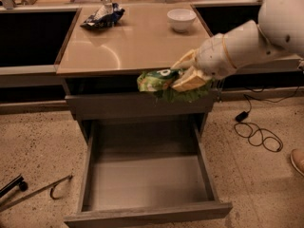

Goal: Place green rice chip bag into middle drawer

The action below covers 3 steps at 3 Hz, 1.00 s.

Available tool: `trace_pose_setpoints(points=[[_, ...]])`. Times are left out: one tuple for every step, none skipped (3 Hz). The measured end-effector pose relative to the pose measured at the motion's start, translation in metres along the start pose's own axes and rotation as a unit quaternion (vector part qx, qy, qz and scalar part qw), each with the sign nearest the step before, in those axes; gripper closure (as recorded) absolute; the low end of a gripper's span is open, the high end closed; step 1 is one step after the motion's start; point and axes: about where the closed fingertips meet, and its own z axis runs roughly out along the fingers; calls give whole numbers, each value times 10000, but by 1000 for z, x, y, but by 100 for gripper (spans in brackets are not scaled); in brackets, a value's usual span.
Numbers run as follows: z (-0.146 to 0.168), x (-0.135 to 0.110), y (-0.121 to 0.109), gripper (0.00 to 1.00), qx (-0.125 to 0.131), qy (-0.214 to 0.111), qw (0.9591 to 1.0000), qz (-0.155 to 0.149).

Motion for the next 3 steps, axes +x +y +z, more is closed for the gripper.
trace_pose_setpoints(points=[[24, 5, 44, 100, 73, -511, 9976, 458], [73, 18, 110, 100, -316, -820, 9920, 909], [94, 27, 148, 100, -697, -705, 9901, 996]])
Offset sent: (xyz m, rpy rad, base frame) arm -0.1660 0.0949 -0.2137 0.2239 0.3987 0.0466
